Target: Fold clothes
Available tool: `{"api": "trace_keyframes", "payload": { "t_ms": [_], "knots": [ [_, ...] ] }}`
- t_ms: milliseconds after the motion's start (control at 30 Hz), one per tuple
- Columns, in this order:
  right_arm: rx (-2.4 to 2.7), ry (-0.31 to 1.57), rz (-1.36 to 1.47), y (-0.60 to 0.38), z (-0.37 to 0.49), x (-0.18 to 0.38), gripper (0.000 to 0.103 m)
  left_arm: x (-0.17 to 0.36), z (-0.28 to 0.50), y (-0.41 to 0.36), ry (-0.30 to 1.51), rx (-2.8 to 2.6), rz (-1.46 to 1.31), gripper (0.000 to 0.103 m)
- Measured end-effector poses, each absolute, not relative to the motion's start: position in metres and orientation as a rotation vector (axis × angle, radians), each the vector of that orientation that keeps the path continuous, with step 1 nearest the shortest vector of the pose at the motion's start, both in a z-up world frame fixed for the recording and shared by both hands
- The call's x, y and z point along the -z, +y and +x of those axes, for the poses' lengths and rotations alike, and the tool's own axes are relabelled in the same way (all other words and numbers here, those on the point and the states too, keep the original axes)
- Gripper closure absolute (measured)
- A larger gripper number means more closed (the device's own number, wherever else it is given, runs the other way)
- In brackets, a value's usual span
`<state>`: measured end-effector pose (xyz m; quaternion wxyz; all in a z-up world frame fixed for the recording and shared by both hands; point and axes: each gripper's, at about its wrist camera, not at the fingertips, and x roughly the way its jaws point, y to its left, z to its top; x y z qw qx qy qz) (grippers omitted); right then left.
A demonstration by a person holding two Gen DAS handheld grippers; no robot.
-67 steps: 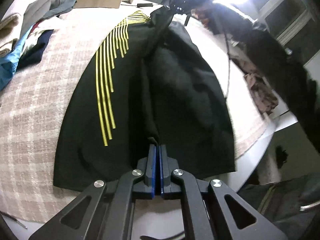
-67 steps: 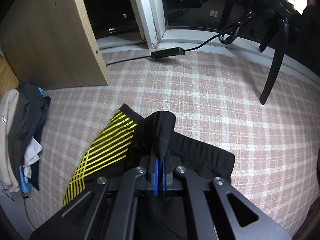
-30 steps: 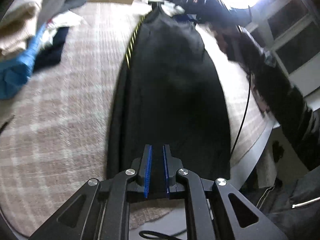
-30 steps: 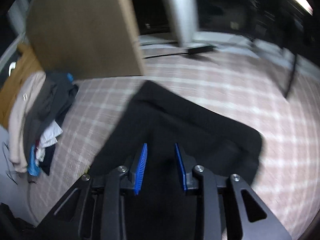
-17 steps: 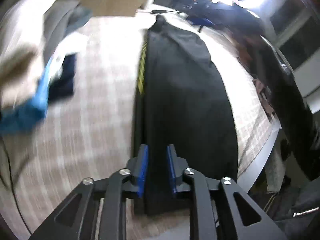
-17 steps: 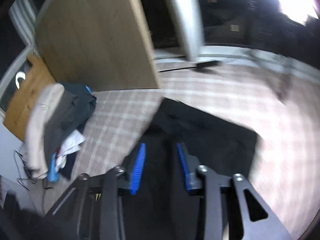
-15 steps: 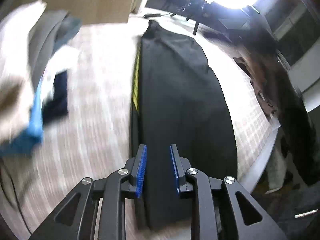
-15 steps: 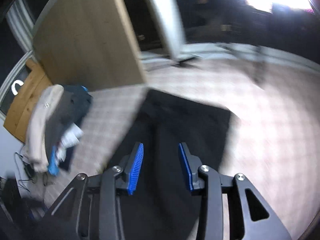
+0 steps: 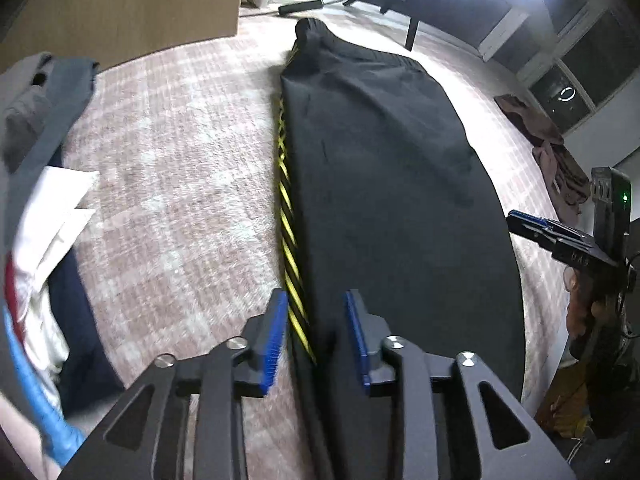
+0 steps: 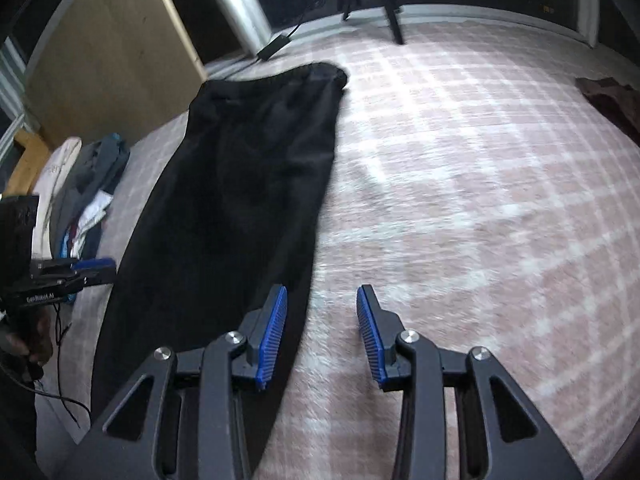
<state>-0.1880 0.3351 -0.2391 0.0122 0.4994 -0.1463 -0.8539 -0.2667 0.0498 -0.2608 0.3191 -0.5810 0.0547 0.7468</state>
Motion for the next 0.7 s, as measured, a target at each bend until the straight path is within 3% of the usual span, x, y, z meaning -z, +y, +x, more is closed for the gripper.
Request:
{"api": "trace_keyframes", "payload": {
  "t_ms": [133, 300, 500, 700],
  "knots": [
    [2.667, -0.442, 1.548, 0.329, -0.195, 0.249, 0.067, 0.264, -0.268, 0.063, 0.229, -1.988, -1.511, 0.062],
    [2.646, -0.491, 1.523, 0.33, -0.198, 0.247, 0.067, 0.264, -0.276, 0.066, 0.221, -2.016, -1.522, 0.062],
    [2.648, -0.516, 1.486, 0.333, -0.196, 0.24, 0.067, 0.264, -0.267, 0.088, 0.333, -1.978, -1.472, 0.065],
    [2.619, -0.33, 1.505, 0.314, -0.191, 0.249, 0.067, 0.263, -0.267, 0.089, 0.361, -1.969, -1.46, 0.091]
  ]
}}
